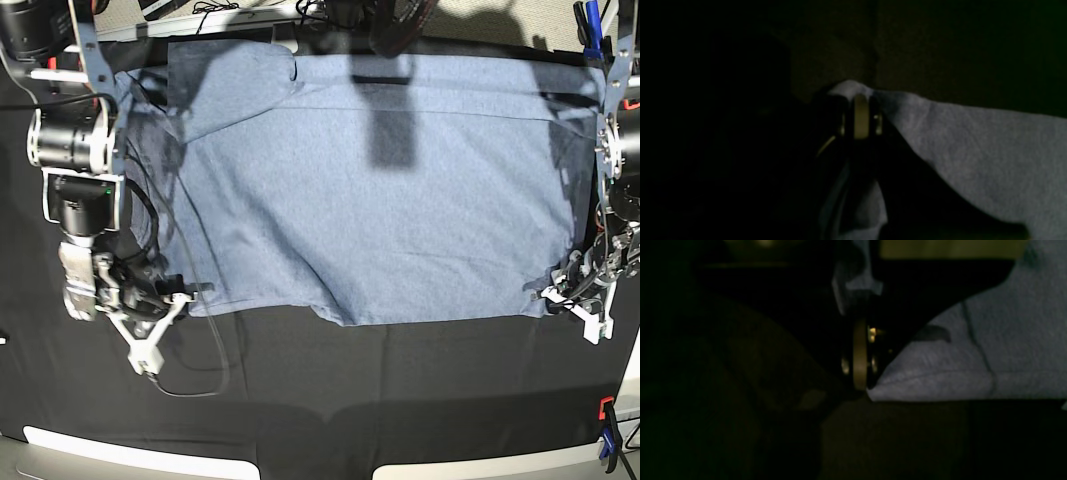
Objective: Layout the t-shirt on the table in an organized manner, then fold the t-shirt properly
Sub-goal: 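Lift the hem with both grippers and fold it over toward the collar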
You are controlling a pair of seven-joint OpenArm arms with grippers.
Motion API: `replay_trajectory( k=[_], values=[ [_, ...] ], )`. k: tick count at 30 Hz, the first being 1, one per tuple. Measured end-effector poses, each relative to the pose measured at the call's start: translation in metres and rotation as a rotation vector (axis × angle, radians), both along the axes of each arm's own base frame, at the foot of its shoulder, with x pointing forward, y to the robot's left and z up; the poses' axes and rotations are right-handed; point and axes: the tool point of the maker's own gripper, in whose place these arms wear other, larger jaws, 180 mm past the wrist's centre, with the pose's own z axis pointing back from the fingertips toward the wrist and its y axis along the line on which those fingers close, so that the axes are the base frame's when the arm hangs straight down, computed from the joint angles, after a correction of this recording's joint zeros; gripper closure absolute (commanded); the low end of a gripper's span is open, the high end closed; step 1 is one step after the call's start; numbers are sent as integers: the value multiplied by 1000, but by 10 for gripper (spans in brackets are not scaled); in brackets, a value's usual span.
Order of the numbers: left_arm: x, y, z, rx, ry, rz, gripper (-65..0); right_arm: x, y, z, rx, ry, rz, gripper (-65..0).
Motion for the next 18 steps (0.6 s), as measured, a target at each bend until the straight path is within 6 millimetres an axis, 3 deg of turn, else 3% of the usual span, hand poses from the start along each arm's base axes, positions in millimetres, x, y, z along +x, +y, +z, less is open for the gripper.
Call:
replay_trajectory(
  k=[6, 13, 16, 18],
  values=[
    [13, 11, 35, -56, -103, -18, 0, 15, 0, 24, -35, -71, 23, 0],
    [1, 30, 52, -108, -107, -26, 0, 20, 3, 39, -52, -126, 42, 0],
    [-12, 34, 49, -68, -108, -59, 0, 20, 9, 52, -32, -179, 49, 0],
    [-19, 26, 41, -62, -101, -82, 0, 18, 14, 54, -24, -194, 55, 0]
  ],
)
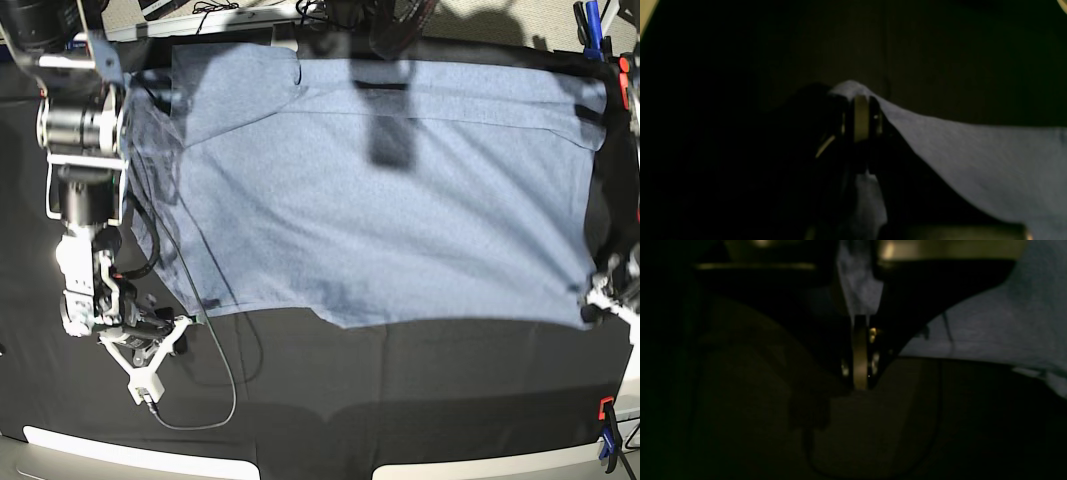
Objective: Layout the t-shirt on the table in an organized manner, then fold the t-shirt properly
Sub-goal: 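Lift the hem with both grippers and fold it over toward the collar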
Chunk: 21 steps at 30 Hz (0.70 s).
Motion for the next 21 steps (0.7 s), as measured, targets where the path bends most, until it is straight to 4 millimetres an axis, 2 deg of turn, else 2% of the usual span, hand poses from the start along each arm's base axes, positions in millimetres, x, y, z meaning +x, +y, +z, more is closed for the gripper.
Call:
replay_trajectory(
  k=[5, 13, 14, 16, 17, 18, 21],
  values=[
    [-1, -24, -4, -15, -19, -46, 0, -6, 3, -8, 0, 43, 3, 0],
    [-3, -25, -9, -18, -8, -34, 0, -4, 5, -6, 0, 30, 6, 0],
    [-3, -25, -8, -23, -12, -29, 0, -3, 3, -6, -18, 22, 8, -41],
    [-1, -23, -5, -39, -26, -10, 0, -3, 3, -6, -12, 21, 5, -258],
    [0, -21, -3, -47, -33, 0, 0, -1, 3, -7, -4, 19, 2, -343],
    [1, -19, -1, -54, -41, 11, 0, 1, 3, -9, 12, 20, -6, -373],
    [1, -14, 2, -67, -53, 33, 0, 1, -1, -27, 41, 74, -33, -373]
  ],
)
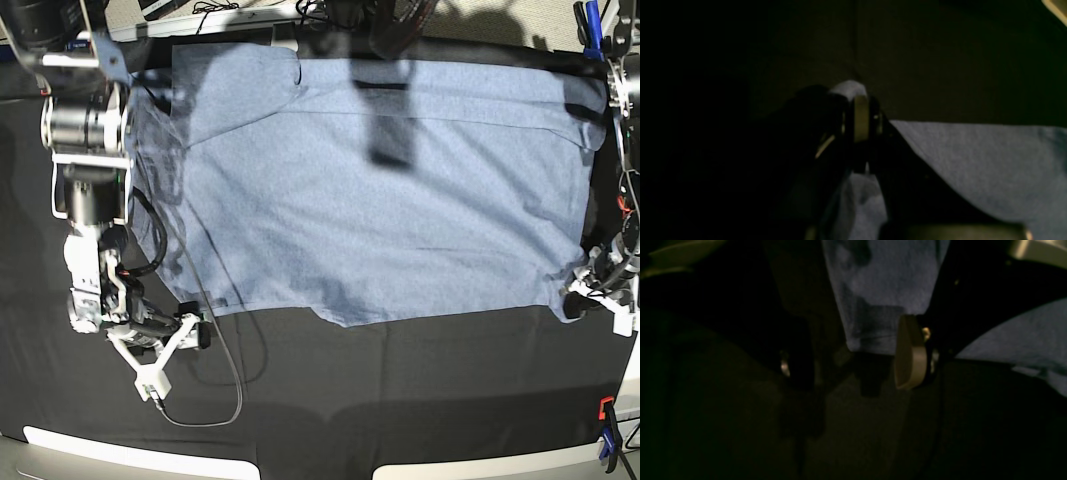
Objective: Layout the t-shirt on the table in an organized manner, then fold the t-shirt properly
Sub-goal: 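Lift the hem with both grippers and fold it over toward the collar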
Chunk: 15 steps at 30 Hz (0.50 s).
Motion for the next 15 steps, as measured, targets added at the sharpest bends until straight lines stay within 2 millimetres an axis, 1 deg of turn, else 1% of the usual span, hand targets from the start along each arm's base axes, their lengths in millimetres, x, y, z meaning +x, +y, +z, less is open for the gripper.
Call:
replay_trajectory(
  k=[2, 4, 8, 10, 15],
  values=[
    [0, 2, 0, 1, 1, 6, 0, -6, -7, -18, -37, 59, 0, -373],
    [0, 2, 1, 1, -1, 7, 0, -9, -8, -27, -24, 85, -11, -372],
    [0, 1, 0, 0, -1, 5, 0, -5, -9, -26, -23, 92, -30, -372],
    [0, 1, 0, 0, -2, 6, 0, -8, -11, -32, -61, 103, -28, -371],
    [0, 1, 0, 1, 0, 8, 0, -13, -6, -38, -54, 119, -34, -370]
  ],
)
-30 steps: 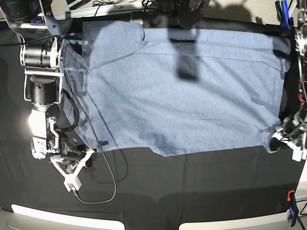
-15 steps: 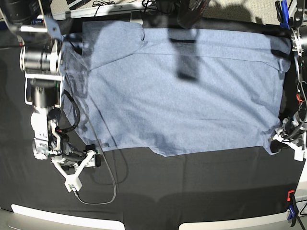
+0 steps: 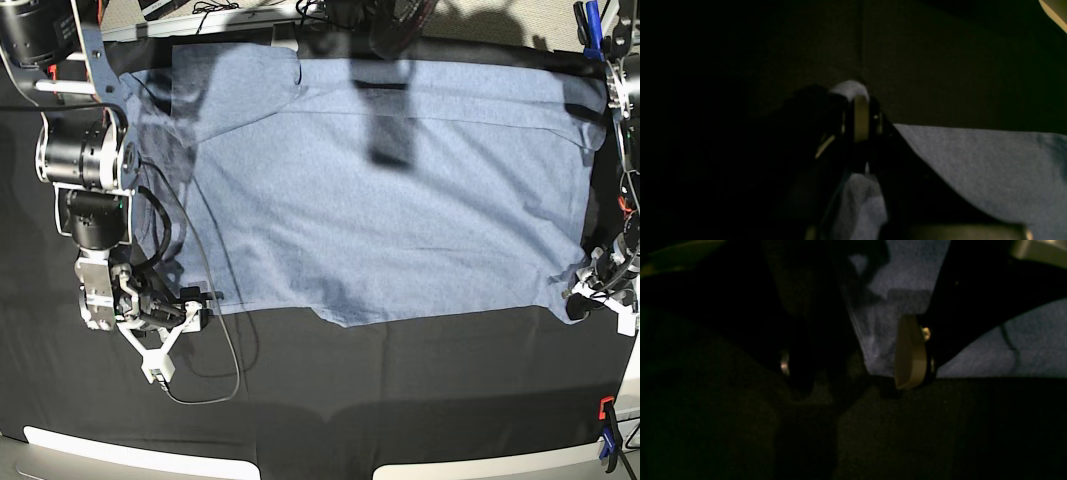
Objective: Layout the t-shirt on the table in an organized manner, then fold the t-shirt properly
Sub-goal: 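Lift the hem with both grippers and fold it over toward the collar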
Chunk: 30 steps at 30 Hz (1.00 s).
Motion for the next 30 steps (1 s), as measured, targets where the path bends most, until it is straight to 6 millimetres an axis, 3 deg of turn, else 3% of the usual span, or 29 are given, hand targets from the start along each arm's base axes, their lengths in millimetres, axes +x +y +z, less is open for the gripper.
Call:
replay_trajectory(
  k=[2, 7, 13, 23, 30],
  values=[
    [0, 0, 0, 1, 0, 1, 0, -1, 2, -1, 1, 4, 3, -335],
    [-1, 0, -2, 15, 8, -7, 0, -1, 18, -2, 33, 8, 38, -150],
    [-2, 0, -4, 34, 18, -16, 0, -3, 30, -3, 53, 13, 71, -4],
    [-1, 2, -1, 35, -1, -8, 0, -5, 32, 8, -11, -49, 122, 0],
    [-2, 20, 9, -18, -39, 64, 0, -12, 32, 38, -76, -206, 177, 0]
  ],
)
